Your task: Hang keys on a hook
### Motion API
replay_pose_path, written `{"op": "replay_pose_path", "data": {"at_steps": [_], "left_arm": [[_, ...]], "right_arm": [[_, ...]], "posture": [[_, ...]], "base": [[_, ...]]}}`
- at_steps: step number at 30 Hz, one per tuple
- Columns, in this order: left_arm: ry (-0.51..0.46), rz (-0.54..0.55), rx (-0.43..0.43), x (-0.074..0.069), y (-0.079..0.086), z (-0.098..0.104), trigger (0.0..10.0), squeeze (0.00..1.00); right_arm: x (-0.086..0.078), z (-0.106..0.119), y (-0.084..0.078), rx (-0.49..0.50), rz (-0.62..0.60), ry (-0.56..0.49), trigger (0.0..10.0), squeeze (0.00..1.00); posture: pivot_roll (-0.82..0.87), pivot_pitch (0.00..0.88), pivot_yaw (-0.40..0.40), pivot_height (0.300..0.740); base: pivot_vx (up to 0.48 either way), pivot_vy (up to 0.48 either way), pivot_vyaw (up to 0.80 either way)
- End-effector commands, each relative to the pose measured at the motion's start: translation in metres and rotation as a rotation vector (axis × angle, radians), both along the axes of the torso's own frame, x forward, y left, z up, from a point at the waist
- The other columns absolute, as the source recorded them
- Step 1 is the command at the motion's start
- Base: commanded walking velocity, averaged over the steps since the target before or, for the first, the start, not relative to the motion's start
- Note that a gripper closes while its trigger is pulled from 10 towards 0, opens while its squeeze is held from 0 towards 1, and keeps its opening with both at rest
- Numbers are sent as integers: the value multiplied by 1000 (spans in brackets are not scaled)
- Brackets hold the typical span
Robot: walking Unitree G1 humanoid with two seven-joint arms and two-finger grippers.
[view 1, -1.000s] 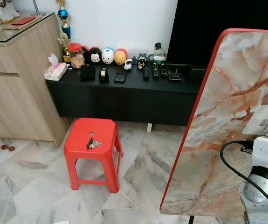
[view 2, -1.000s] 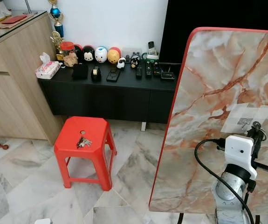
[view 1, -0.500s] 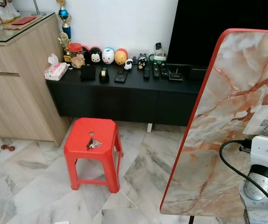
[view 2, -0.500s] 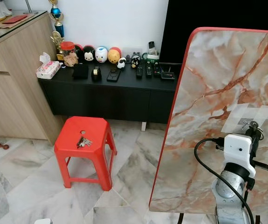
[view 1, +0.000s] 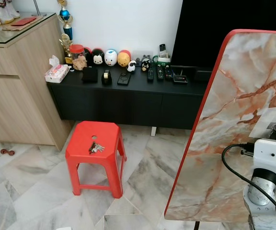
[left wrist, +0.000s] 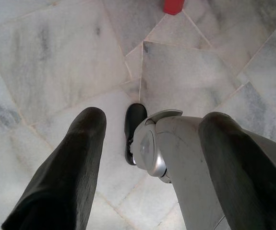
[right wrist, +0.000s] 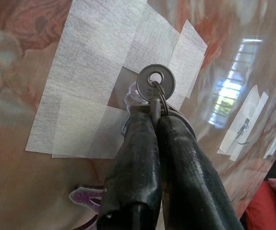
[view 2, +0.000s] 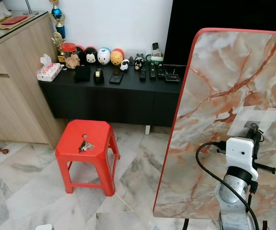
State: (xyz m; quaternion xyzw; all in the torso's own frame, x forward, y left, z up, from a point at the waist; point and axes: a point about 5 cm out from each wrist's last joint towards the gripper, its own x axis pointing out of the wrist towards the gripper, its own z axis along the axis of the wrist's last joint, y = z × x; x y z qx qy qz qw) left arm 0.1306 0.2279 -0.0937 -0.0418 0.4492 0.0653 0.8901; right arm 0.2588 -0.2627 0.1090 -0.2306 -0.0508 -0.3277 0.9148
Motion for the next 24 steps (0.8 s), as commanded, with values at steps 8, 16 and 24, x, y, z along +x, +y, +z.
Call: {"op": "replay_pose_path", "data": {"at_steps": [8,16,24], "left_arm": [[6,-5,1,-1,-1,-1,10000,0],[5,-6,2,-1,0,0,10000,0],[6,-11,1,-1,0,0,10000,0]], "right_arm": [[-3,-2,12,8,56,6,10000,0],[-15,-8,24,-8,114,44,10000,0],[-19,-9,21,-15,107,59,10000,0]], "posture": [[111,0,-63,740],[108,0,-63,740],[107,0,-64,740]], "base": [[0,0,0],[0,0,0],[0,0,0]]}}
